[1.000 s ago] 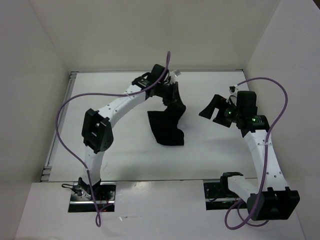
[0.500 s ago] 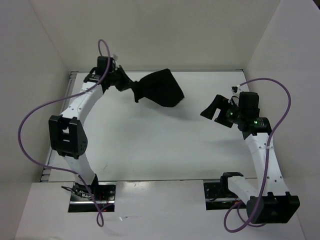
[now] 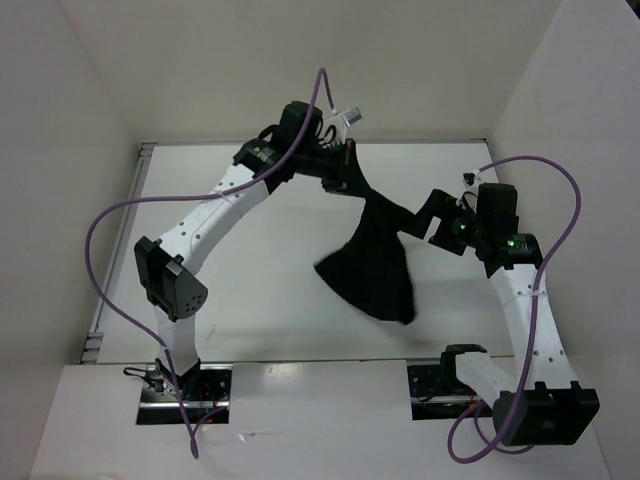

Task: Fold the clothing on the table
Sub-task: Move the skirt to the center of the board, then flatten the skirt out

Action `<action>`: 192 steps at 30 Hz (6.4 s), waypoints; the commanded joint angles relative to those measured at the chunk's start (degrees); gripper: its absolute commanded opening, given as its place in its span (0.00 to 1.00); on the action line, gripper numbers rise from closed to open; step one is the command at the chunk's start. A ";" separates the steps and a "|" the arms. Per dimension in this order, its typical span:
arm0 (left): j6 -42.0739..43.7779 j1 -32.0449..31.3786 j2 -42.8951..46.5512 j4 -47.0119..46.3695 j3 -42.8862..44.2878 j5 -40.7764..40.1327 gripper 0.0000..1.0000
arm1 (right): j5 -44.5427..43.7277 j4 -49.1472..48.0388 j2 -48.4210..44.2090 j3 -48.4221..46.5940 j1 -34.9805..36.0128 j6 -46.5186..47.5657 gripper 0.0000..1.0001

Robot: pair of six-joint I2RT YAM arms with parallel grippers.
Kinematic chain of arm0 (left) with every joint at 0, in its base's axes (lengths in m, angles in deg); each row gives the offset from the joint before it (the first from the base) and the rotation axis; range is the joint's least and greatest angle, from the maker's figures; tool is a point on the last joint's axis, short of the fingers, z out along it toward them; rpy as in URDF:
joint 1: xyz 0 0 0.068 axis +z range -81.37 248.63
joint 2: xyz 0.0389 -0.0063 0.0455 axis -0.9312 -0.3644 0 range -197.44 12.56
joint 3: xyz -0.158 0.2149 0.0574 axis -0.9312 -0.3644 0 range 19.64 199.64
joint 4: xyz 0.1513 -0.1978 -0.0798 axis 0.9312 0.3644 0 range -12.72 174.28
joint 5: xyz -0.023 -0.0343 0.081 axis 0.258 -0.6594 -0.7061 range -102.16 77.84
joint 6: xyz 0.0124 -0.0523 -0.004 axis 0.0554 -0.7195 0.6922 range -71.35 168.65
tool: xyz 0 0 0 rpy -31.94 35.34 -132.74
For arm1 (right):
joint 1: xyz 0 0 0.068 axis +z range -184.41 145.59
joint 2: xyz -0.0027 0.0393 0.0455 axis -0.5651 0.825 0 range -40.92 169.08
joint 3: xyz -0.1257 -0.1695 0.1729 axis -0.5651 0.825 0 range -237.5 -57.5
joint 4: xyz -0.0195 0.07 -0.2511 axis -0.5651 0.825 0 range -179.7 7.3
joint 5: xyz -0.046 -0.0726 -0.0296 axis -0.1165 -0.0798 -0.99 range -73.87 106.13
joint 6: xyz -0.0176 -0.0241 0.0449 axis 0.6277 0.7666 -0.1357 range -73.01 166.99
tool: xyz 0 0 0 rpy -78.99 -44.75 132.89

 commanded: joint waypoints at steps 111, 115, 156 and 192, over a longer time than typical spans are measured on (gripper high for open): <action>-0.91 26.45 18.98 -10.65 -51.12 -4.54 0.00 | -7.69 0.23 15.52 1.61 11.28 -7.26 0.00; -1.44 26.45 22.23 -10.65 -50.41 -1.64 0.00 | -3.30 2.34 11.75 -0.93 11.28 -5.07 0.00; -3.82 26.53 3.12 -10.58 -23.82 5.12 0.00 | 2.17 -11.37 23.86 -24.88 6.27 -2.43 0.00; 4.79 22.93 12.56 -10.22 -64.30 0.48 0.00 | 11.05 17.99 10.42 14.00 10.75 -3.04 0.47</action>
